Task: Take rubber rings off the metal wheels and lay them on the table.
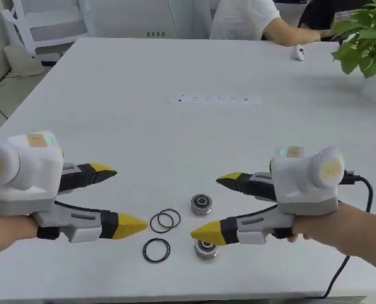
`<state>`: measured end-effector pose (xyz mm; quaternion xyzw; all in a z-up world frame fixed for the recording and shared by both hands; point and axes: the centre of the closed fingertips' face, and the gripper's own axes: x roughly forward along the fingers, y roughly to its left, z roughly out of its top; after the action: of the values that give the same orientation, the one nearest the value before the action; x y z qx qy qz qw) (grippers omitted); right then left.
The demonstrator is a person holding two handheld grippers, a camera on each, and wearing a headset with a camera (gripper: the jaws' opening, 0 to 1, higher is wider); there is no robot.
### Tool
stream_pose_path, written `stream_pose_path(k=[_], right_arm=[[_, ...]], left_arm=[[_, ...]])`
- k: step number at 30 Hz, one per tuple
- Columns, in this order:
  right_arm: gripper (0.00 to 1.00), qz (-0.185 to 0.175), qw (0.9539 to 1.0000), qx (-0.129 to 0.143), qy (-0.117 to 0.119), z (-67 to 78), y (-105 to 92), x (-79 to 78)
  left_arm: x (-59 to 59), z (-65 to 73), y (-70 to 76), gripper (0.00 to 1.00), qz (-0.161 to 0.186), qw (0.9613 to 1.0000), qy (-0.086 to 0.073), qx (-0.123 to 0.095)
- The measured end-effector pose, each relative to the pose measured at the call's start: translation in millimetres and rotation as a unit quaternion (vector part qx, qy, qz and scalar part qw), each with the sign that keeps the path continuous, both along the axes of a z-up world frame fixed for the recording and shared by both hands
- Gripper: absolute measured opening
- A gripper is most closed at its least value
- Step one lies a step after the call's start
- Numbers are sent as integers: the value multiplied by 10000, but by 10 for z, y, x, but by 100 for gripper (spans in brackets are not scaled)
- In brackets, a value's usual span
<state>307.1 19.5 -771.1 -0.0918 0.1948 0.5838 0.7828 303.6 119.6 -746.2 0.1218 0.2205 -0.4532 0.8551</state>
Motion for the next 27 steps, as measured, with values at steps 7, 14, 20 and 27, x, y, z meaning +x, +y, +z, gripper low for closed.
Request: stream_pose_path(k=[7,14,20,27], right_arm=[[83,-174,9998,5,-44,65,-220,-37],[85,-382,9992,-83,-127,73,-458,-95],[87,-490,9986,-43,-169,103,-572,-184],[87,-565,9982,-163,-140,9,-682,-314]], left_arm=[[-85,21,17,77,-23,10000,-57,1],[-153,42,83,80,134,9998,-27,-139],[-183,42,130,81,238,9996,-31,-158],[-221,75,148,81,354,9990,-98,-253]])
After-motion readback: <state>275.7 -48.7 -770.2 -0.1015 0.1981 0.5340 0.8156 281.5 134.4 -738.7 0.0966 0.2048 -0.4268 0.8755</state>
